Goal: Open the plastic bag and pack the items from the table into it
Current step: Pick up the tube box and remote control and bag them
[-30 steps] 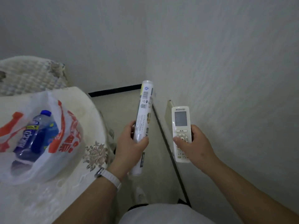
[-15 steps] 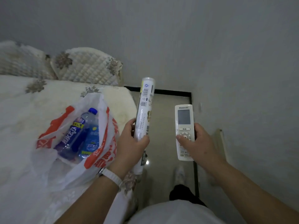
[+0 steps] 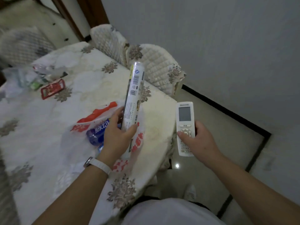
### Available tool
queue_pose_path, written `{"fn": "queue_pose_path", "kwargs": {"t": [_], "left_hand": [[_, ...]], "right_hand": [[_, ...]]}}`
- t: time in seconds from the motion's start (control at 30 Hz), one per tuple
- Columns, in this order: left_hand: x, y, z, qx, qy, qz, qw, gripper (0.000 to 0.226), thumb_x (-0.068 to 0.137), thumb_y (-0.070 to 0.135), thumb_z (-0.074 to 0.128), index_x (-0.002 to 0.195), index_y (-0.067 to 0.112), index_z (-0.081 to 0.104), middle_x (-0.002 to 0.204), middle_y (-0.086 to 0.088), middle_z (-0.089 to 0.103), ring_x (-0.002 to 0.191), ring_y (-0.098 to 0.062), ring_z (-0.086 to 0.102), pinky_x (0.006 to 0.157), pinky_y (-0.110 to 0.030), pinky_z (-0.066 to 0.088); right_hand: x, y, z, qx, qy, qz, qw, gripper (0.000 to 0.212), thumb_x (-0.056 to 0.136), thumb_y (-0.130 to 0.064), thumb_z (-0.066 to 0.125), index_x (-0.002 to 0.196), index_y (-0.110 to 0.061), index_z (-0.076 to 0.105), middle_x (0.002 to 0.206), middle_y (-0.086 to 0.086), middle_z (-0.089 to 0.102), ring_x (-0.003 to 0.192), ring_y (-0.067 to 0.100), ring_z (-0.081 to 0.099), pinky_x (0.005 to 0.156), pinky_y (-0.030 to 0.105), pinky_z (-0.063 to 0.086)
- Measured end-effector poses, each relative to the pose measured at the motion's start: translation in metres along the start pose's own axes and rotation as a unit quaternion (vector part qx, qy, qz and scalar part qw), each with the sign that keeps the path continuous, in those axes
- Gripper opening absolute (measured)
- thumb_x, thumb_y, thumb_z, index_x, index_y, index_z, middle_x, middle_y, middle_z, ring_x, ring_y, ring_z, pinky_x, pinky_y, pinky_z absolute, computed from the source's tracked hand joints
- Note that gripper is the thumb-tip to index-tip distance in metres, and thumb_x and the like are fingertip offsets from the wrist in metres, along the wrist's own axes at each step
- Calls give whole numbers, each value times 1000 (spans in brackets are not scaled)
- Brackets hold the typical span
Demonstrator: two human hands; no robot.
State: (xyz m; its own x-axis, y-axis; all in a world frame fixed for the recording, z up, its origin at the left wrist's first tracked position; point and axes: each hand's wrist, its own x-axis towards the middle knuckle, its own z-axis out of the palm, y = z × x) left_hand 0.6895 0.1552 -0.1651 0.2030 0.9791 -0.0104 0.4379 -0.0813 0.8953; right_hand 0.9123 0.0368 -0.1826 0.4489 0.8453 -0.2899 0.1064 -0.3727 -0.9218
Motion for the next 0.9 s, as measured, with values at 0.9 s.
{"fn": "queue_pose_path", "kwargs": {"t": [0.9], "left_hand": [[23, -149, -103, 52, 78, -143, 985, 47, 88, 6, 66, 128, 27, 54, 115, 12, 59, 103, -6, 58, 75, -12, 47]], "right_hand": [[89, -74, 156, -190, -176, -120, 958, 22, 85, -21, 73, 99, -29, 58, 89, -12, 69, 75, -7, 63, 58, 11, 46]]}}
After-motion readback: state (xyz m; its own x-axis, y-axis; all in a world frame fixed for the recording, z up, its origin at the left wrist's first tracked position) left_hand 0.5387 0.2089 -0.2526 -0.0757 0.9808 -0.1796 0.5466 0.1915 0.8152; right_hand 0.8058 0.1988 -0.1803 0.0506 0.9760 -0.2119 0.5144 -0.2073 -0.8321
